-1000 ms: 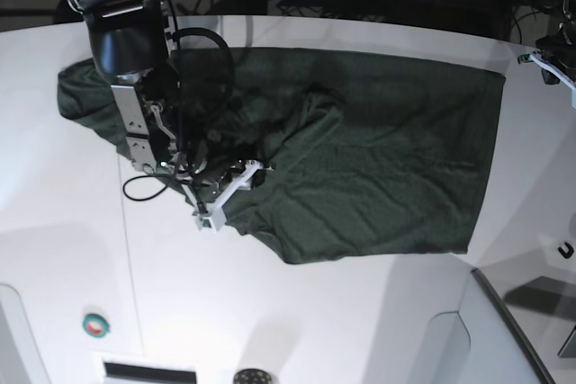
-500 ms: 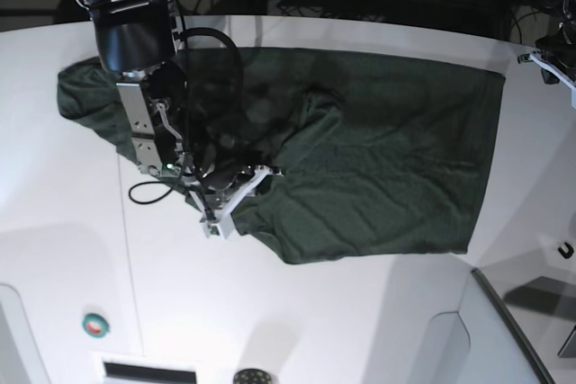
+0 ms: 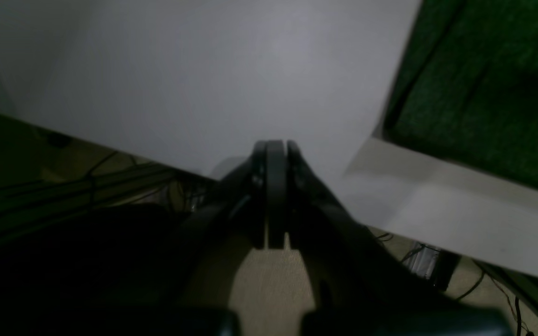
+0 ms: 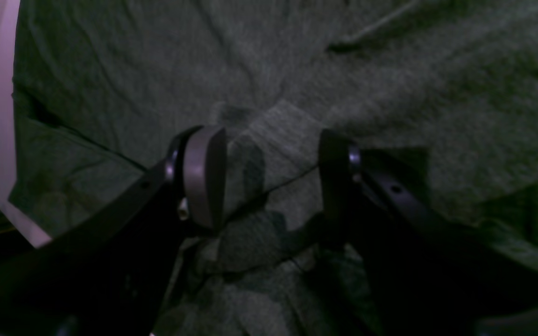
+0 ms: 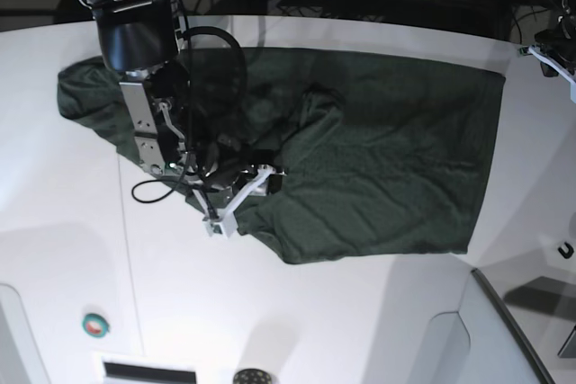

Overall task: Layout the t-shirt on the table in an organized manner, then fold the t-shirt properly
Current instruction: 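Lower the folded fabric with the right gripper and release it, then reach the right gripper across the shirt and pinch fabric near the middle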

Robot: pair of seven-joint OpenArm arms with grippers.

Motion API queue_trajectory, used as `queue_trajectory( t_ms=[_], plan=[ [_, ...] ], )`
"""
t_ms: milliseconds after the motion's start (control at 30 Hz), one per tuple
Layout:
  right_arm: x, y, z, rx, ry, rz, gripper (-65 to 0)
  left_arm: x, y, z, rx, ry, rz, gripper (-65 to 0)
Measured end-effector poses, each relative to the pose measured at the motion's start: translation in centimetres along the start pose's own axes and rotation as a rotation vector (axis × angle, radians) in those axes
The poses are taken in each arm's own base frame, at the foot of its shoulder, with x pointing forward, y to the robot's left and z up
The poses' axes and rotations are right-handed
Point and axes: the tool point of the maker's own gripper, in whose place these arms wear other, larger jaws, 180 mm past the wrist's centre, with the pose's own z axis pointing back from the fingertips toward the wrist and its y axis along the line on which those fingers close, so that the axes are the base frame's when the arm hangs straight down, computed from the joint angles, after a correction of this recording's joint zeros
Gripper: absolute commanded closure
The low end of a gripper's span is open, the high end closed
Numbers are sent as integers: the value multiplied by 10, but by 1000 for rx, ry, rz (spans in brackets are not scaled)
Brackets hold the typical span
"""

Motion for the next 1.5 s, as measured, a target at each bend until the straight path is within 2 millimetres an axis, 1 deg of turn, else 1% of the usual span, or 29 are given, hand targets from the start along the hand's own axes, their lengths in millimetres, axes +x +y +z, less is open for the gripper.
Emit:
queue_trajectory(
  t_ms=[133, 333, 367, 400, 500, 533, 600, 667, 767, 833, 967, 1033, 1100, 1167, 1300, 1367, 1433, 1500],
  plan=[
    [-9, -3, -2, -6, 23, -7, -287, 1, 0, 0, -1, -6, 1, 0],
    [-10, -3, -2, -6, 24, -6, -276, 2, 0, 0, 0, -5, 0, 0],
    [-10, -3, -2, -6, 25, -6, -251, 2, 0, 0, 0, -6, 1, 0],
    [-11, -3, -2, -6, 26, -7, -203, 2, 0, 0, 0, -6, 0, 0],
    [-11, -3, -2, -6, 26, -7, -11, 1, 0, 0, 0, -5, 0, 0],
    [-11, -3, -2, -5, 26, -7, 0, 1, 0, 0, 0, -5, 0, 0],
    [-10, -3, -2, -6, 24, -6, -14, 2, 0, 0, 0, -6, 1, 0],
    [-5, 0, 0, -3, 13, 5, -3, 2, 0, 0, 0, -6, 1, 0],
    [17, 13, 16, 21, -52, 40, -2, 1, 0, 0, 0, -5, 0, 0],
    [30, 23, 33, 28, -82, 80, -2, 2, 0, 0, 0, -6, 0, 0],
    [46, 46, 72, 53, -151, 148, -2, 2, 1, 0, 1, -7, -1, 0],
    [51, 59, 86, 72, -180, 180, -2, 2, 1, 0, 1, -6, -1, 0],
    [59, 70, 95, 87, -201, 201, -2, 2, 1, 0, 2, -6, -2, 0],
    [62, 89, 96, 112, -208, 263, -2, 3, 1, 0, 2, -8, -2, 0],
    [50, 154, 89, 247, -188, 410, -2, 4, 1, 1, 4, -10, -5, 0],
    [43, 184, 84, 310, -186, 483, -2, 7, 4, 8, 20, -16, -32, 0],
    [33, 206, 77, 353, -165, 556, -2, 14, 7, 17, 33, -42, -63, 0],
    [18, 229, 70, 397, -143, 643, -2, 15, 9, 24, 46, -45, -89, 0]
  ],
)
